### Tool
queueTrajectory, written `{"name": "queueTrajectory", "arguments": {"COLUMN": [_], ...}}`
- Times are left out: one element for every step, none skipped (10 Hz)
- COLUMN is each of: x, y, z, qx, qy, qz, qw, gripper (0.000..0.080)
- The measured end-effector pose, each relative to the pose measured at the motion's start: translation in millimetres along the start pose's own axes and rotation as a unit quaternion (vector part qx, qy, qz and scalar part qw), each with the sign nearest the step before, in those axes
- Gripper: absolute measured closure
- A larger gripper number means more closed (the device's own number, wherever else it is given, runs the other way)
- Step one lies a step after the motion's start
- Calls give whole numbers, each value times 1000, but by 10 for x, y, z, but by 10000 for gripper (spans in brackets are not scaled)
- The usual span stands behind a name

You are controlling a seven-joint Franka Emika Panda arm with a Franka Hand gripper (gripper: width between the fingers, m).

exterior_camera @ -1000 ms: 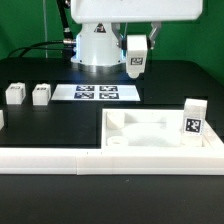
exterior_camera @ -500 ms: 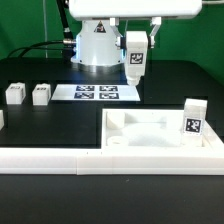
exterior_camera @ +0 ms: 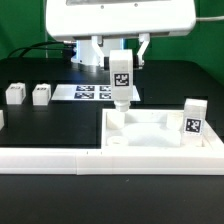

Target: Assemble square table

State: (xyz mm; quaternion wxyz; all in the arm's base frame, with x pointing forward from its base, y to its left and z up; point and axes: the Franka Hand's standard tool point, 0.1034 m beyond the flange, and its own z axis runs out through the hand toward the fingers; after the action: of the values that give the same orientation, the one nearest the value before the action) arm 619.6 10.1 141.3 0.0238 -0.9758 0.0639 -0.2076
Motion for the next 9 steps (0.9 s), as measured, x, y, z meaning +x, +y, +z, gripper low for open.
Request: {"name": "queueTrajectory", "arguments": {"x": [-11, -12, -12, -13, -7, -74, -169, -179, -230], "y": [7, 11, 11, 12, 19, 48, 29, -11, -39], "z": [8, 9, 10, 11, 22, 78, 146, 156, 192], "qx": [-1, -1, -1, -1, -4, -17, -22, -26, -28], "qy": [-1, -1, -1, -1, 11, 53, 63, 84, 91], "qz": [-1, 0, 0, 0, -1, -7, -9, -13, -18], "qw": [1000, 1000, 1000, 1000, 1000, 998, 998, 996, 995], "gripper": [509, 509, 509, 509, 509, 509, 509, 509, 509]}}
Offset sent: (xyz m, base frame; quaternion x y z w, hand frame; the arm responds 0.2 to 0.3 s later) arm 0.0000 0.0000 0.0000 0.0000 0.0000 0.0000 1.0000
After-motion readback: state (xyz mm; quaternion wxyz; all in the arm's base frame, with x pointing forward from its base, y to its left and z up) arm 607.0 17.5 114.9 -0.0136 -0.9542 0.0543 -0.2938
